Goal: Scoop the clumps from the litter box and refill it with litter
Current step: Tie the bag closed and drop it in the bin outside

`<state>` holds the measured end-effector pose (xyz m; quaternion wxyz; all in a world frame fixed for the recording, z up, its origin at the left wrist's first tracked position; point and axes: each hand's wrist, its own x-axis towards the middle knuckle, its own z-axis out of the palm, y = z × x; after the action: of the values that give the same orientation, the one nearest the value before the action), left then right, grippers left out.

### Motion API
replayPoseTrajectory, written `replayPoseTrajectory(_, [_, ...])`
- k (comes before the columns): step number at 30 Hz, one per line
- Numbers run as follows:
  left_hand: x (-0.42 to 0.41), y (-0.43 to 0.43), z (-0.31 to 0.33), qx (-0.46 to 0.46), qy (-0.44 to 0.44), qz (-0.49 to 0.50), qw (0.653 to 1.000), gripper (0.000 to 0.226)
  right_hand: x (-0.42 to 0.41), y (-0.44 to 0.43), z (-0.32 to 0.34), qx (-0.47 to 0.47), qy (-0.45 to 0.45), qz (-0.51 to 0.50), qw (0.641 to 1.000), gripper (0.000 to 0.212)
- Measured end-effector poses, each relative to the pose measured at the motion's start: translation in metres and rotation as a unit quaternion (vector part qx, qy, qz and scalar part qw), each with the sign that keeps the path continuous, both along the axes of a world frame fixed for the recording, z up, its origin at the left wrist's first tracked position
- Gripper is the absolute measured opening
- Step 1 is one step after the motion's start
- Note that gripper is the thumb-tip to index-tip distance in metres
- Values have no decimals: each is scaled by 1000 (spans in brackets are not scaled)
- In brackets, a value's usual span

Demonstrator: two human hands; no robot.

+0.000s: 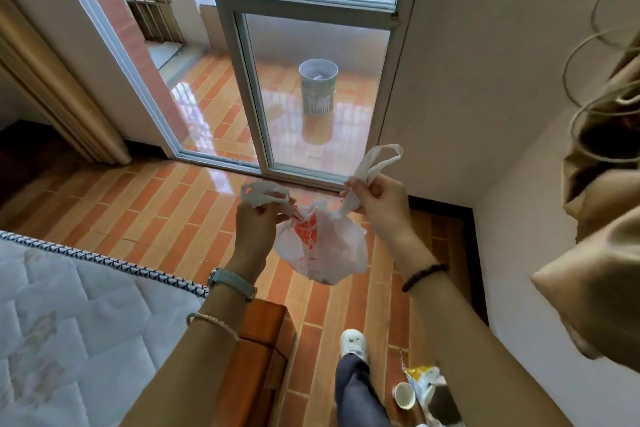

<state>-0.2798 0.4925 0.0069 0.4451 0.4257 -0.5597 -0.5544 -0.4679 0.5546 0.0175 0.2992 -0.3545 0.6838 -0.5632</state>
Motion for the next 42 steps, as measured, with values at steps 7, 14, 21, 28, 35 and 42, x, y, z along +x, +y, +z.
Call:
replayPoseTrajectory(7, [-50,-101,-6,2,7,101,995,19,-56,-129,5,19,-14,85,996,12])
replayPoseTrajectory(14, [-61,-187,-4,-5,-9,174,985,28,-69,-248,9,12,5,169,986,13])
replayPoseTrajectory(21, [-33,-291,-10,-22,-4,236,971,38,-39,-377,2,13,21,234,972,16])
replayPoseTrajectory(28, [14,-396,4,10,34,321,946,38,18,-508,9,-4,5,297,955,22])
replayPoseTrajectory(35, [54,-492,25,-20,-22,365,930,25,64,-629,11,-11,9,336,942,17])
replayPoseTrajectory(42, [81,-599,36,-38,-48,387,920,29,106,-752,14,-14,-13,375,927,13])
